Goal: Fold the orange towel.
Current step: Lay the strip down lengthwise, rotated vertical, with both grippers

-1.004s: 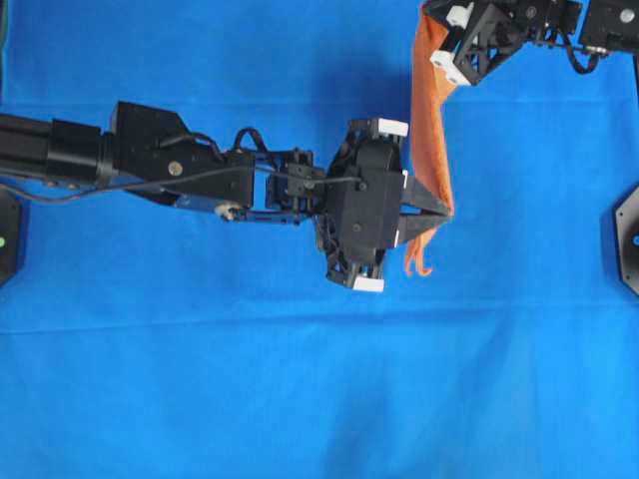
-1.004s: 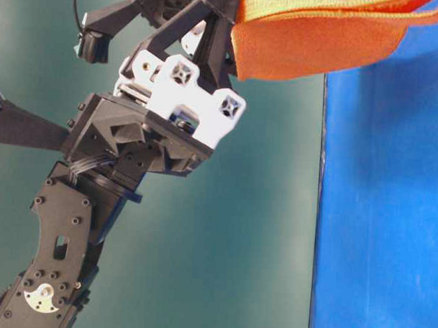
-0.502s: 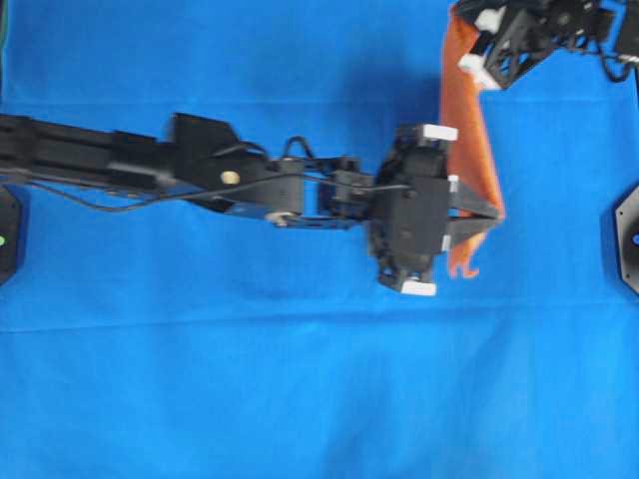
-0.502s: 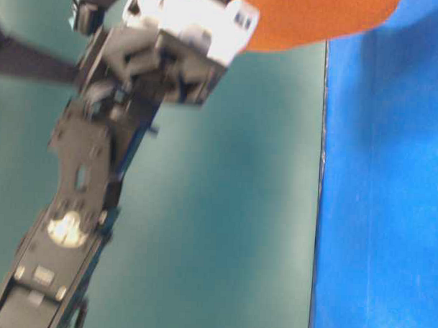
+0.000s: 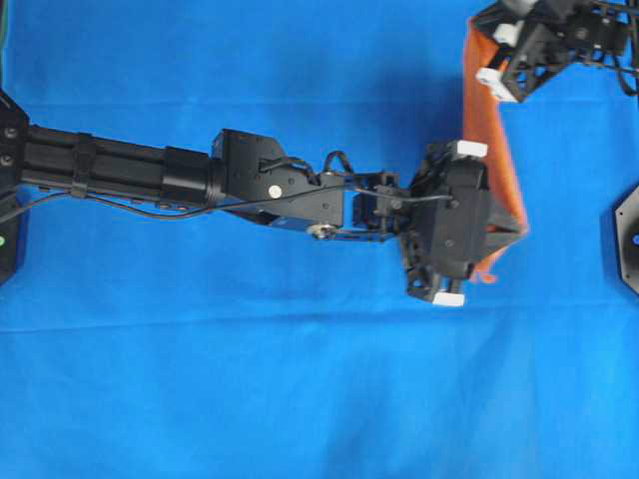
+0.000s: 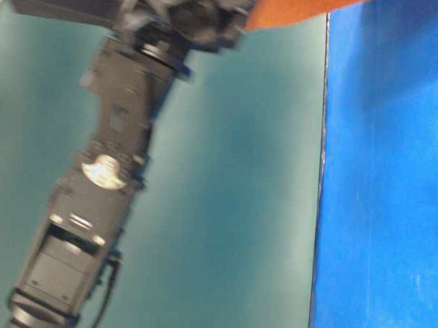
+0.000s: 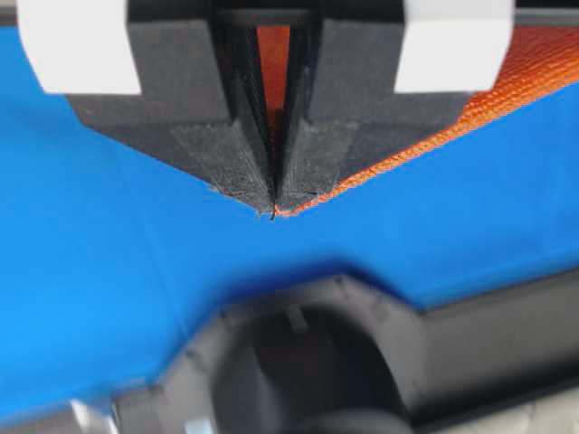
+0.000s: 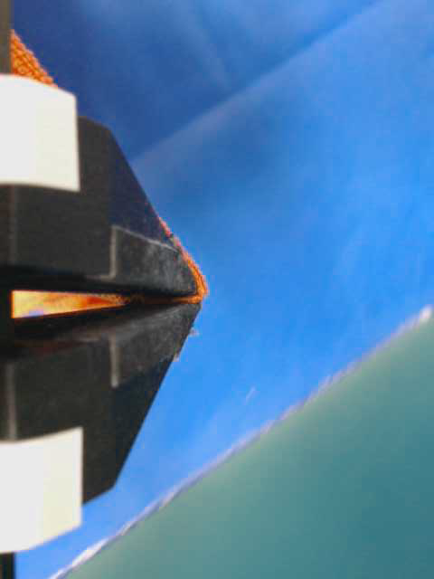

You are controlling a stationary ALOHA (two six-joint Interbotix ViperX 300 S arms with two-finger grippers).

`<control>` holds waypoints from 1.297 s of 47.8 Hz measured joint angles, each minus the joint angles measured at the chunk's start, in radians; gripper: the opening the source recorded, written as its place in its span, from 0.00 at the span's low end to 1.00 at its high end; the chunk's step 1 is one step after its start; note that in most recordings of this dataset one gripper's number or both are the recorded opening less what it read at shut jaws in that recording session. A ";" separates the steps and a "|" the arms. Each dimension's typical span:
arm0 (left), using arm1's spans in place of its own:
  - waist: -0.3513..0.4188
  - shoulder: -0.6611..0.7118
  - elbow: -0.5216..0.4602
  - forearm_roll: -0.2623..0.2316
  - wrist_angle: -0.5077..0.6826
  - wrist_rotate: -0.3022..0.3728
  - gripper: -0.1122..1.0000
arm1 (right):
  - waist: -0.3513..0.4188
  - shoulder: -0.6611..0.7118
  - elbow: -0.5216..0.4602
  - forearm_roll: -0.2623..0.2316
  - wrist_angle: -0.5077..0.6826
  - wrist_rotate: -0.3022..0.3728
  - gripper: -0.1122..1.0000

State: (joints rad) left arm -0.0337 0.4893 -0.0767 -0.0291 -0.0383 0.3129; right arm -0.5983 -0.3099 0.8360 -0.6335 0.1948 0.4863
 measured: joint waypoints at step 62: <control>-0.006 -0.218 0.575 -0.002 -0.210 -0.222 0.76 | 0.126 0.393 -0.268 -0.025 -0.206 -0.055 0.59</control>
State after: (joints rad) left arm -0.0399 0.2715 0.4985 -0.0307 -0.2485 0.0905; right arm -0.4725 0.0828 0.5676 -0.6581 -0.0107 0.4310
